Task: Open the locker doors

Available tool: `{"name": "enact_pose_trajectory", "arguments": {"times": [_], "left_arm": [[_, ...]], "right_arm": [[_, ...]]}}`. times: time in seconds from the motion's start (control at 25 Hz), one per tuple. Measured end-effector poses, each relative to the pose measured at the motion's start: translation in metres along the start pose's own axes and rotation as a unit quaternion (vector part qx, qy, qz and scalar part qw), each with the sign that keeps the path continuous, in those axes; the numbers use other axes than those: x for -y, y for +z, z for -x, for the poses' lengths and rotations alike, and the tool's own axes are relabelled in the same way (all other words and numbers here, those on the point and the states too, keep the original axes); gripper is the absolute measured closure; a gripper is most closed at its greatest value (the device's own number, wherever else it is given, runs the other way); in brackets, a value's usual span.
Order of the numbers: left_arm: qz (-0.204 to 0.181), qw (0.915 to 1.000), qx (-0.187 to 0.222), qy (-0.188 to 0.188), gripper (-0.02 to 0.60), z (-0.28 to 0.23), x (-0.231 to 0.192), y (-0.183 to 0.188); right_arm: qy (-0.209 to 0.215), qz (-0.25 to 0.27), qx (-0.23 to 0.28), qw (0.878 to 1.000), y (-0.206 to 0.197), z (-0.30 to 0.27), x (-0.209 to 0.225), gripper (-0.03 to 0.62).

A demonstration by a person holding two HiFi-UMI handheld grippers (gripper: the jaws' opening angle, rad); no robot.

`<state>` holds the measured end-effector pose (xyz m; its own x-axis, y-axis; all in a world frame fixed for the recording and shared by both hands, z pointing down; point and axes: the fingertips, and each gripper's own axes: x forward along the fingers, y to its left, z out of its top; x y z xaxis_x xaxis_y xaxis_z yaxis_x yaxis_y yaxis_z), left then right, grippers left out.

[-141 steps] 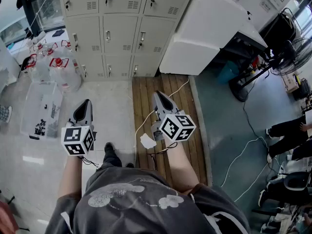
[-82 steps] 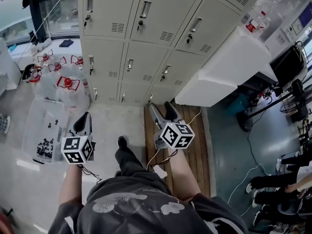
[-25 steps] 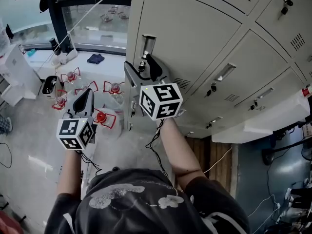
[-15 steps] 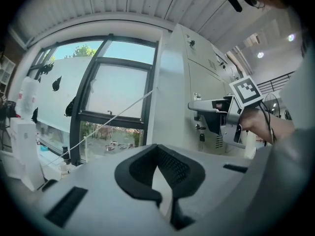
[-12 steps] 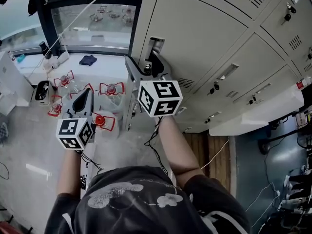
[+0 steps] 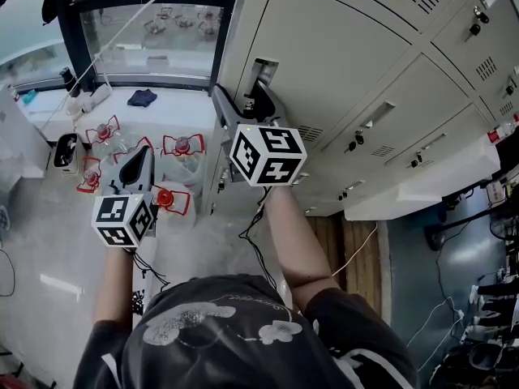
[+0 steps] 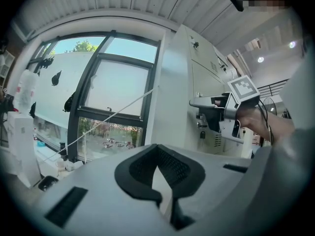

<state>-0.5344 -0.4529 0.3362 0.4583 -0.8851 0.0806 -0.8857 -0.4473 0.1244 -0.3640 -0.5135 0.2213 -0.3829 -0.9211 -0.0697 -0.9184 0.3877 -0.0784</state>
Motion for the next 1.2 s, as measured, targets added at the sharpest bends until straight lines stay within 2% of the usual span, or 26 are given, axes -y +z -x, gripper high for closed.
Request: {"name": "enact_pose_trajectory", "arguments": {"times": [0.32, 0.72, 1.2], "left_arm": [[-0.002, 0.9999, -0.006, -0.014, 0.574, 0.011, -0.004, -0.005], [-0.003, 0.9983, -0.028, -0.052, 0.574, 0.026, 0.008, -0.024], [0.000, 0.9941, -0.028, -0.105, 0.573, 0.040, 0.047, -0.031]], "right_arm": [[-0.037, 0.025, -0.001, 0.999, -0.001, 0.010, -0.006, 0.287], [-0.089, 0.049, -0.003, 0.995, 0.000, 0.047, -0.016, 0.296], [-0.150, 0.038, -0.024, 0.988, 0.004, 0.106, -0.009, 0.426]]}}
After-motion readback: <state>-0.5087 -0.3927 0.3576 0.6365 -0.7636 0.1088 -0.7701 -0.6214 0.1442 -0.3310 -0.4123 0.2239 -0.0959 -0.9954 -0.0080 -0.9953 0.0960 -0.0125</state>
